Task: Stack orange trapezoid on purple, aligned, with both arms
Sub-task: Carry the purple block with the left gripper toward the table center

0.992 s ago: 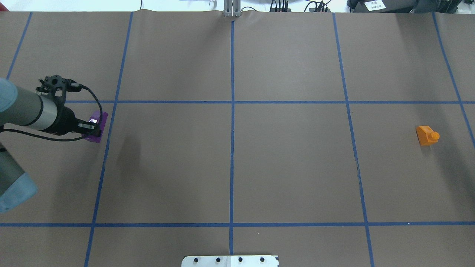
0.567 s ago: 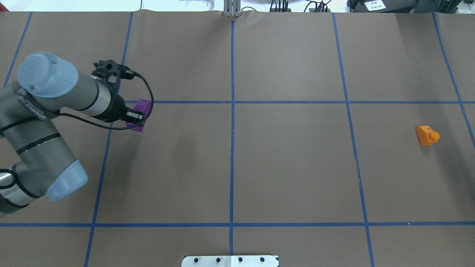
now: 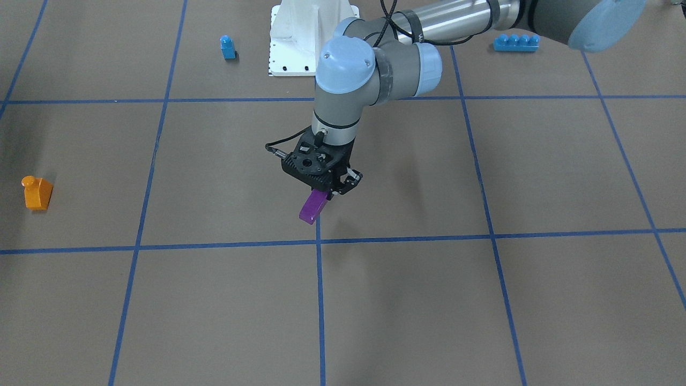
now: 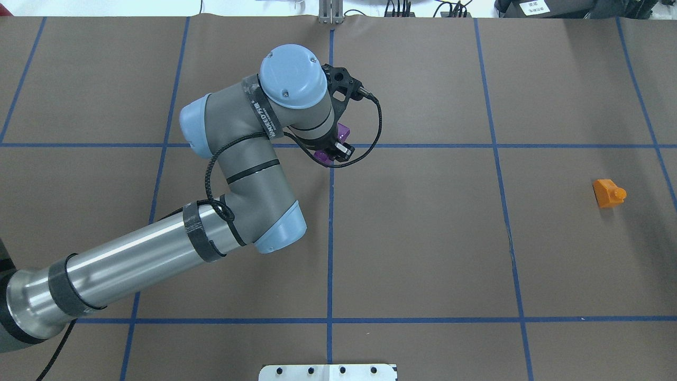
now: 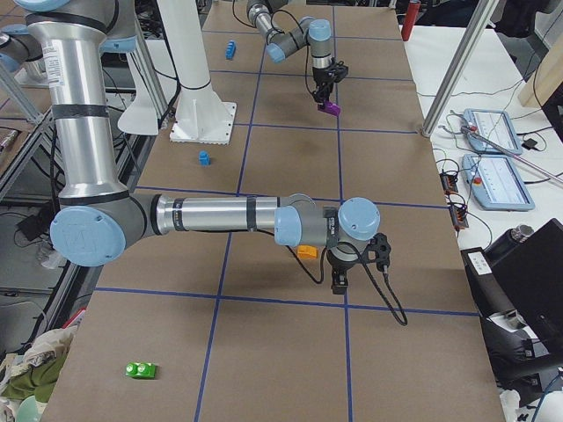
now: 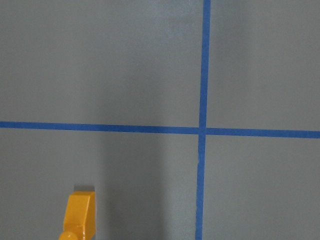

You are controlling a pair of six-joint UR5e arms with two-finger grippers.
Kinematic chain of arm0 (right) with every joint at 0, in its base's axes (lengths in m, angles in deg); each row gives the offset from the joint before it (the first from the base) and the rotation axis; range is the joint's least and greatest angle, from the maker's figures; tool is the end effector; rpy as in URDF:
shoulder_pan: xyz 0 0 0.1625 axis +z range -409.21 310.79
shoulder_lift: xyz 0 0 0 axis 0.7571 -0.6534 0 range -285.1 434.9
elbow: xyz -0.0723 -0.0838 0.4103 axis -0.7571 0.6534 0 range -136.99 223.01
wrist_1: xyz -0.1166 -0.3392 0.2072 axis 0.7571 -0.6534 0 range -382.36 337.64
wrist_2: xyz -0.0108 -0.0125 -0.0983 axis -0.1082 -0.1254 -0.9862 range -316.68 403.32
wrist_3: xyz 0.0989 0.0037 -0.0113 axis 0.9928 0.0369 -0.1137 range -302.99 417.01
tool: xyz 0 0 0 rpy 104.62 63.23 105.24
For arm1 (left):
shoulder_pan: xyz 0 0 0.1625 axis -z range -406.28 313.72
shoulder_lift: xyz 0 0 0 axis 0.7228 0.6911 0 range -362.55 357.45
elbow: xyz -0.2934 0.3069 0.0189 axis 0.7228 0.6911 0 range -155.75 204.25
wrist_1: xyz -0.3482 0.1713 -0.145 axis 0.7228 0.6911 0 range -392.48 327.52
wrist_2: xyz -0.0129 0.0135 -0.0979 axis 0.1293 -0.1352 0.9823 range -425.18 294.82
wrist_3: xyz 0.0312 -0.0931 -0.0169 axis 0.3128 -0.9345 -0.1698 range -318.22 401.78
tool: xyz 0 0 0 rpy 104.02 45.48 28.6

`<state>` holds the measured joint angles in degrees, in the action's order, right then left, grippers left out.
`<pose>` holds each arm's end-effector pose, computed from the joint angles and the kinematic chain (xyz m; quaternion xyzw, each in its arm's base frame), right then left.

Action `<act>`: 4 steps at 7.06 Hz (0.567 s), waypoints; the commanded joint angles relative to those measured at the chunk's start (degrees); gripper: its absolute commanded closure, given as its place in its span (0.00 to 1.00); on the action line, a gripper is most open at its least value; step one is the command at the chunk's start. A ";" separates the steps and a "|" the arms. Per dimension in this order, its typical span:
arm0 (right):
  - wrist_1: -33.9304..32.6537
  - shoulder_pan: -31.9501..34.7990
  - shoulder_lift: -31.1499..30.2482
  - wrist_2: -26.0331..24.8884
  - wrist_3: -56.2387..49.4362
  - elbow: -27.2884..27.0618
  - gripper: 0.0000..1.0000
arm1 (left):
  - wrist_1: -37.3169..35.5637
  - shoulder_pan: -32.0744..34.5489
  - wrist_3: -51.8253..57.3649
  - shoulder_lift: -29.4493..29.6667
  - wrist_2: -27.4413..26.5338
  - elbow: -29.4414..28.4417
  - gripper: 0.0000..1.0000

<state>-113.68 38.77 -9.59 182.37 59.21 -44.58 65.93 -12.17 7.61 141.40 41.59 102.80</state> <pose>0.0392 -0.5357 0.6265 -0.0012 -0.4153 -0.0051 0.9097 0.5786 -0.5181 0.1304 0.2074 0.3939 0.2299 0.8654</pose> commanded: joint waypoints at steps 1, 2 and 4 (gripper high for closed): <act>0.00 0.00 0.03 0.00 0.00 0.14 0.00 | 3.71 -0.80 5.57 1.42 -0.34 -6.63 1.00; 0.00 0.00 0.03 0.00 0.00 0.14 0.00 | 3.63 -1.32 5.69 1.42 -0.43 -7.01 1.00; 0.00 -0.26 0.03 0.00 0.00 0.23 0.00 | 3.81 -2.11 5.78 1.25 -0.43 -7.97 1.00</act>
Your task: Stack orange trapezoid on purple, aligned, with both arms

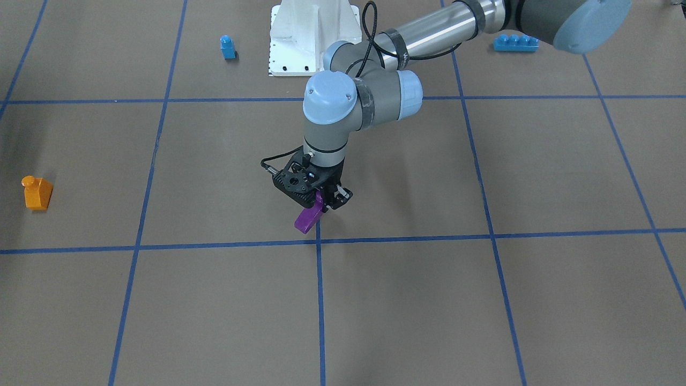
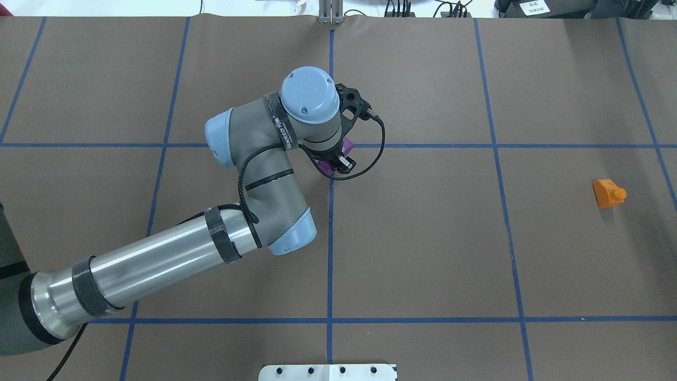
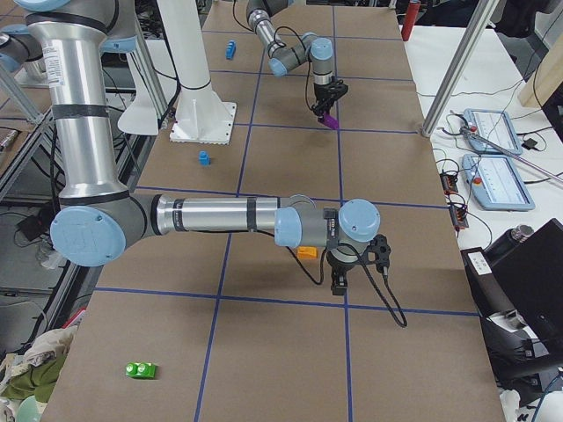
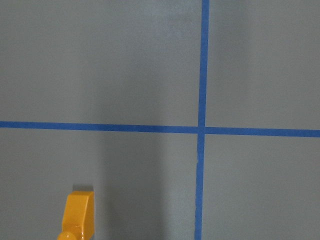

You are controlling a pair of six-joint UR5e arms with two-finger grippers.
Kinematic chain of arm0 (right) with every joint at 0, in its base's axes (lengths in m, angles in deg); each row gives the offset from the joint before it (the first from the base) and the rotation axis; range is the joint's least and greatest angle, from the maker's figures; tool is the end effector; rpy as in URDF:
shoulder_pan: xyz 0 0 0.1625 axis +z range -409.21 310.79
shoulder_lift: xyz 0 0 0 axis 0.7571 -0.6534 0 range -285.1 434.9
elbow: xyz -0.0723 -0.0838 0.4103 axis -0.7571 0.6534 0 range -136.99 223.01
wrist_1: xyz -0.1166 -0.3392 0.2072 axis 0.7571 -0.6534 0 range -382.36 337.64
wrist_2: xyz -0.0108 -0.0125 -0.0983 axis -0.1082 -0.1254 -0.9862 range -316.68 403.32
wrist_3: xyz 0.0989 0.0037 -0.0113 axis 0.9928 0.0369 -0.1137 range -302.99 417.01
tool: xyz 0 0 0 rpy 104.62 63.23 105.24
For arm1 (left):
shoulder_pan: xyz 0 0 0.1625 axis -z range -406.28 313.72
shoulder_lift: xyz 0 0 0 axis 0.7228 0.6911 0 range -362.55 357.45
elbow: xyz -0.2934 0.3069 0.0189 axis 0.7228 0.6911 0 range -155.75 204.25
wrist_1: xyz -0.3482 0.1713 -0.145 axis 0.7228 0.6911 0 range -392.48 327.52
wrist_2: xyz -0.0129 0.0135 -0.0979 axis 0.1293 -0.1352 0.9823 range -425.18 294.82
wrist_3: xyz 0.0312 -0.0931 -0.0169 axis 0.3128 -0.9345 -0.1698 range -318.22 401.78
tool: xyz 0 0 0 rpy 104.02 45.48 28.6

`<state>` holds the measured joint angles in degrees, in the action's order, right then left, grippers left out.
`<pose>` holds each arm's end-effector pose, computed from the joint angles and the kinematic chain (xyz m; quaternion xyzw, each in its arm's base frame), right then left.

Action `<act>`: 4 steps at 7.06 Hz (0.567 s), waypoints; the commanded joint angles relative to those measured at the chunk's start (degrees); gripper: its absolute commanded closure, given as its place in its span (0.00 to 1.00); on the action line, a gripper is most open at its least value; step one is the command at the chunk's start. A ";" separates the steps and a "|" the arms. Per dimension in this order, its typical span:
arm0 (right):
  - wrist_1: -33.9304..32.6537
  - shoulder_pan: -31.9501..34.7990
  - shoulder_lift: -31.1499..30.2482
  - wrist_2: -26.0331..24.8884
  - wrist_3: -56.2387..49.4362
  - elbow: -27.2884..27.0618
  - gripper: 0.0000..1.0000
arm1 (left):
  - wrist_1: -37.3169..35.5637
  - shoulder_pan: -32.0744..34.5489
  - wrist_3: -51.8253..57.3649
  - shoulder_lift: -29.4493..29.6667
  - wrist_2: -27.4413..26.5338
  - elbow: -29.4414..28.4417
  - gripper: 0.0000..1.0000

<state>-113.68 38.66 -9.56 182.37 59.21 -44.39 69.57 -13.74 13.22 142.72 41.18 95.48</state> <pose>0.0382 -0.5359 0.6279 -0.0028 -0.4152 -0.0054 0.9097 0.6196 -0.5202 0.1599 0.2092 0.3725 0.2818 0.8591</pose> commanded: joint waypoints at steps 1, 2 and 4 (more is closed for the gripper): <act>0.00 -0.41 0.00 0.00 0.00 0.21 0.00 | 0.16 -0.64 0.00 -0.07 -0.01 -0.75 1.00; -0.09 -0.41 0.18 0.00 0.00 0.47 0.00 | 0.08 -0.64 -0.01 -0.16 -0.01 -1.09 0.98; 0.00 -0.67 0.26 0.00 0.00 0.82 0.00 | 0.08 -0.73 -0.01 -0.25 -0.01 -1.71 0.89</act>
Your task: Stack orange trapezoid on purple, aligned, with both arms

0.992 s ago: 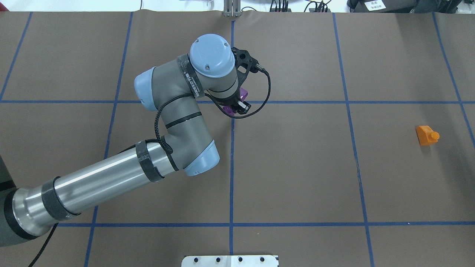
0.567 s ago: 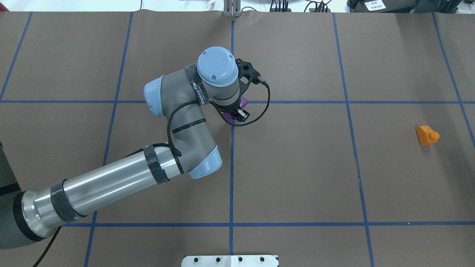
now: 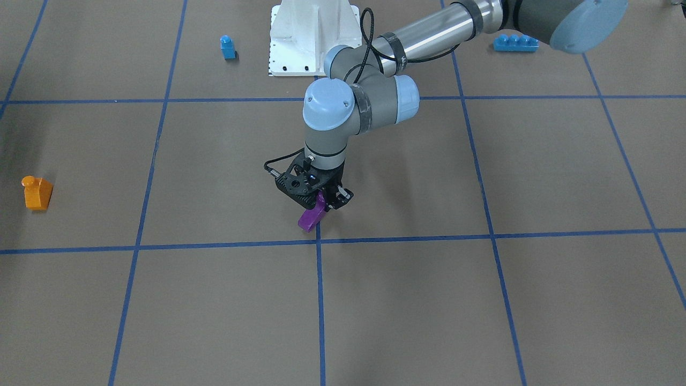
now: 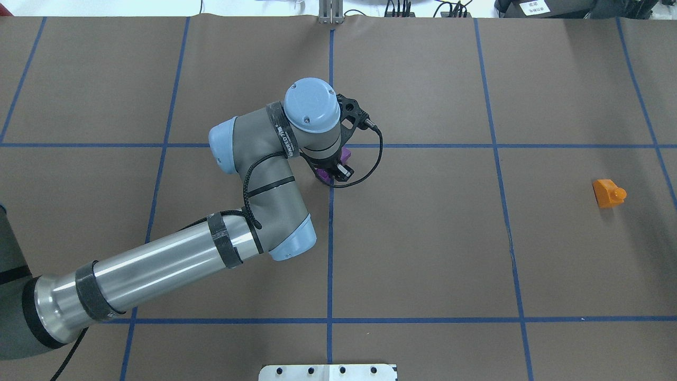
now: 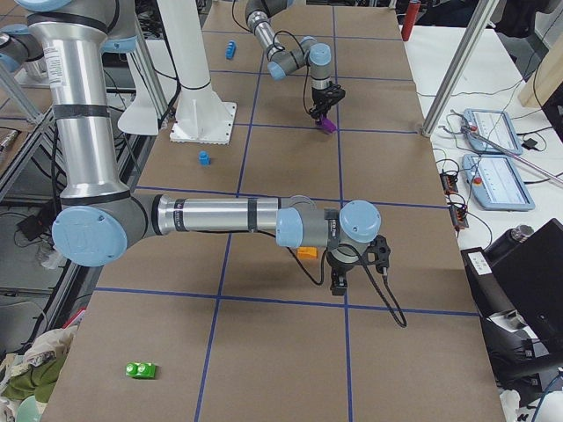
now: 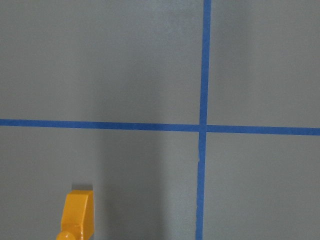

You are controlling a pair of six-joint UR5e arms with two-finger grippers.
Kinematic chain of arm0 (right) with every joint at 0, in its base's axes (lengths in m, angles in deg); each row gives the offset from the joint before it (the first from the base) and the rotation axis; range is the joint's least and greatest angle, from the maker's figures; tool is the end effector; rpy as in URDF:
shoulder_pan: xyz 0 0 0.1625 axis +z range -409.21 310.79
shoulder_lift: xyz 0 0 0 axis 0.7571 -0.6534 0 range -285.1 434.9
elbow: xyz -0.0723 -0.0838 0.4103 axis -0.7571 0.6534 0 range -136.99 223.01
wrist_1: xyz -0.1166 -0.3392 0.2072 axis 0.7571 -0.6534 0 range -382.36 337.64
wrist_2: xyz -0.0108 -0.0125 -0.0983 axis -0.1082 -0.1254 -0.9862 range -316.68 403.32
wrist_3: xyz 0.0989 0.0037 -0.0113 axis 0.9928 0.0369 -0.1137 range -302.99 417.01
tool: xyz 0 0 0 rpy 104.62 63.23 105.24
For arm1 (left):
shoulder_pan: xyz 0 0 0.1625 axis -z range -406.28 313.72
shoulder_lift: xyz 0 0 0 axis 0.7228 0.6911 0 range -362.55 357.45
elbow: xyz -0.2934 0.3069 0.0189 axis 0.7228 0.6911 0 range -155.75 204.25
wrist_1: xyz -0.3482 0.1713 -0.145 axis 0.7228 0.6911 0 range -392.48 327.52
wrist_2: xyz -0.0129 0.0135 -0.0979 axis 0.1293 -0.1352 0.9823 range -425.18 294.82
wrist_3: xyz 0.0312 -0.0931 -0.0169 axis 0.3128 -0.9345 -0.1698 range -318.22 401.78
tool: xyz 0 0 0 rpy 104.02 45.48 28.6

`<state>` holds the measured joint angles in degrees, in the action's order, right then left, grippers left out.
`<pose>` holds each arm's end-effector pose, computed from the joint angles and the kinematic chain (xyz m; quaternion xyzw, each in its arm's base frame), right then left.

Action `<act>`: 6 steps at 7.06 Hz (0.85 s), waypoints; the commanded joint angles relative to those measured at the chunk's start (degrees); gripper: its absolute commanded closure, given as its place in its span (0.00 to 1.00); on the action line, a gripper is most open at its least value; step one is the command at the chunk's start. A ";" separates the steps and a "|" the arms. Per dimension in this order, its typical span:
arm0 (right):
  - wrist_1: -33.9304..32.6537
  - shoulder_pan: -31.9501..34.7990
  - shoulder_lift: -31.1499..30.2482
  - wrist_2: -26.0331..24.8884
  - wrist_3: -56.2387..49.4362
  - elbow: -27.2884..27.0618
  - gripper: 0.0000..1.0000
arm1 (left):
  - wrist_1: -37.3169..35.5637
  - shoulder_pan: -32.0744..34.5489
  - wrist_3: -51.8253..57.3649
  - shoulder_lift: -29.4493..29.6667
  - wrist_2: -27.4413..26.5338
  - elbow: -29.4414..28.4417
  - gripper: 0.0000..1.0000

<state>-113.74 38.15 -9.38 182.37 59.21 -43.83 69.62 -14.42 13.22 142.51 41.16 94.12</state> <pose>0.0334 -0.5372 0.6311 -0.0082 -0.4151 -0.0078 0.9097 0.6305 -0.5158 0.1735 0.1978 0.3659 0.2865 0.8631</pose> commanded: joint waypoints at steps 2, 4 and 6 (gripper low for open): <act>-0.03 -0.26 0.08 0.00 0.00 0.27 0.00 | -0.49 -0.05 -0.53 -0.13 -0.26 -0.44 0.18; 0.06 -0.43 0.00 0.00 0.00 0.01 0.00 | -0.06 0.04 -1.23 0.04 -1.93 0.08 0.00; 2.15 -2.52 -2.79 -0.61 3.83 -4.19 0.00 | -0.58 1.53 -1.23 0.40 -1.41 2.01 0.00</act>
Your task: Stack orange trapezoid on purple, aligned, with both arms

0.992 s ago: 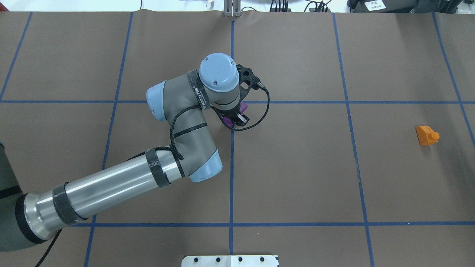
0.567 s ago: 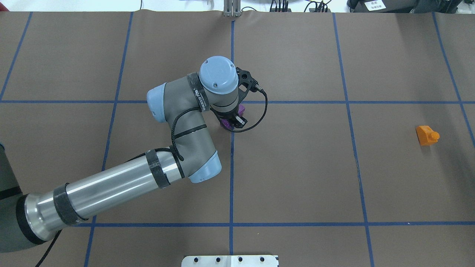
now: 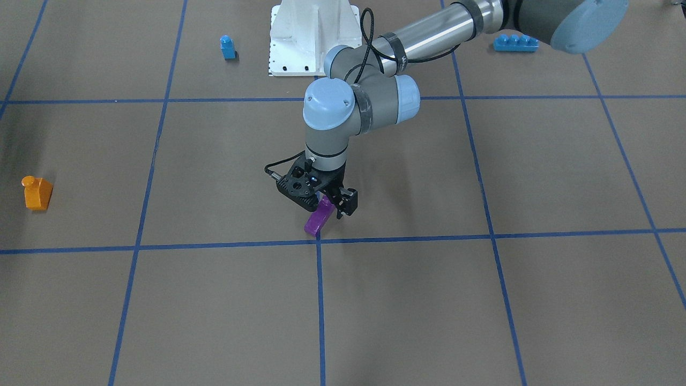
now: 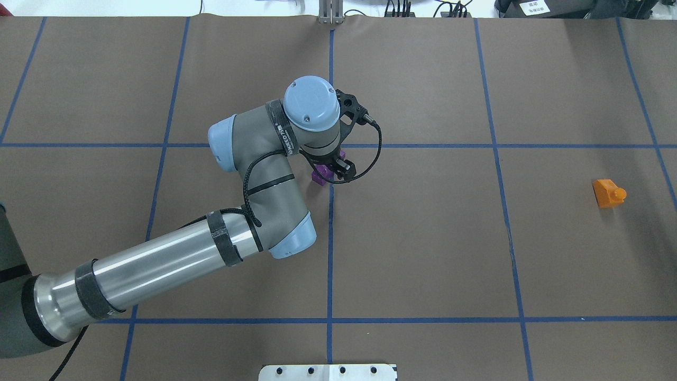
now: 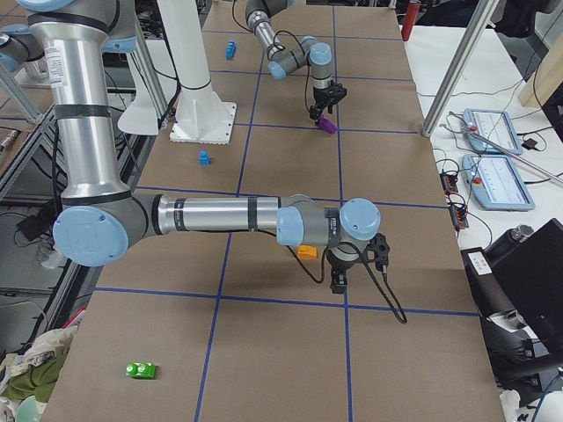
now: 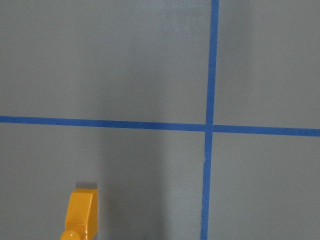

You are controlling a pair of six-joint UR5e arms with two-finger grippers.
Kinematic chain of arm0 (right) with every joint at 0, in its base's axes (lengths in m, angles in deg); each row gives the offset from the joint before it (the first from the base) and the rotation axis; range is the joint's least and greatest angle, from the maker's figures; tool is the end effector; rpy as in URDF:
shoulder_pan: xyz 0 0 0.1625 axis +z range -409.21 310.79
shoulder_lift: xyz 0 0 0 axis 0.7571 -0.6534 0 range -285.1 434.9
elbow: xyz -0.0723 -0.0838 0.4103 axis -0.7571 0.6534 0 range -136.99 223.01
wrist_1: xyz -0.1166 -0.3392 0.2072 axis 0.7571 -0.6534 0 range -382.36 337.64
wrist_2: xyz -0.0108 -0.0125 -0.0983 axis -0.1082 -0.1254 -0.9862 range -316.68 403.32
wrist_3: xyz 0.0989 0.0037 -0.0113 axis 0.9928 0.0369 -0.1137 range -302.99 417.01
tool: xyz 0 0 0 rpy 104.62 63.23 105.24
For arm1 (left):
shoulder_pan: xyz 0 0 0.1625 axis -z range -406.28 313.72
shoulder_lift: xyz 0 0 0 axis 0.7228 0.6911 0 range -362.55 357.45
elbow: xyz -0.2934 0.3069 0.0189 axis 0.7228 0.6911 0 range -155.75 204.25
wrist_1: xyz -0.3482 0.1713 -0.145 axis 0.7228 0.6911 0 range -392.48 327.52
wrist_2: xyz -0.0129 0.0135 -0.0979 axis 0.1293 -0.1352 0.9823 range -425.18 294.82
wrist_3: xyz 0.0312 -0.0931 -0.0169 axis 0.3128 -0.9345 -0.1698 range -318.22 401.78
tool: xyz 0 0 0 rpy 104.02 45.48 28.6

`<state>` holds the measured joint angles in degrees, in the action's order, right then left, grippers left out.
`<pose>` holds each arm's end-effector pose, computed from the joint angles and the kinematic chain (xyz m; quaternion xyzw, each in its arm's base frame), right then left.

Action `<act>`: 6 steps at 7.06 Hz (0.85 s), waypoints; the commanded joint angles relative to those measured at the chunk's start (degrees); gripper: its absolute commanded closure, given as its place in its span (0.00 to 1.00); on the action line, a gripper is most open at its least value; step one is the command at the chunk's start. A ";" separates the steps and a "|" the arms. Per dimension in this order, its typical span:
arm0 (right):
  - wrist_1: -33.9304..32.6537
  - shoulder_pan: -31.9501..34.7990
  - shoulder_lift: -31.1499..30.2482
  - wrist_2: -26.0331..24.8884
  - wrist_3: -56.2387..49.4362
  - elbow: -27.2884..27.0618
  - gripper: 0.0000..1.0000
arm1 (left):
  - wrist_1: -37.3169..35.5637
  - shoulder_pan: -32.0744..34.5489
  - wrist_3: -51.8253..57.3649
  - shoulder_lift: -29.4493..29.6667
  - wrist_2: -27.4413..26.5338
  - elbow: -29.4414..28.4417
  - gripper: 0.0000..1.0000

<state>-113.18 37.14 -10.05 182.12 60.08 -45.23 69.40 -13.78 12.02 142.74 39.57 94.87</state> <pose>0.0244 -0.5339 0.6246 -0.0046 -0.4134 -0.0136 0.9104 0.6212 -0.5237 0.1653 0.2098 0.3622 0.2678 0.8678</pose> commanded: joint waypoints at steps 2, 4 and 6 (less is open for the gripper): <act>28.79 -10.34 -11.25 -4.82 26.21 -4.76 0.00 | -0.81 1.95 -0.12 0.26 0.19 2.07 0.00; 37.29 -21.97 -11.12 -11.69 41.10 -5.10 0.00 | -2.21 2.74 -0.12 0.17 0.19 2.94 0.00; 36.77 -24.37 -10.23 -11.97 41.32 -4.15 0.00 | -2.21 2.92 -0.12 0.08 0.19 3.47 0.00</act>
<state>-76.58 14.67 -20.61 170.55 100.31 -49.86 67.26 -11.04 11.90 142.86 39.76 97.93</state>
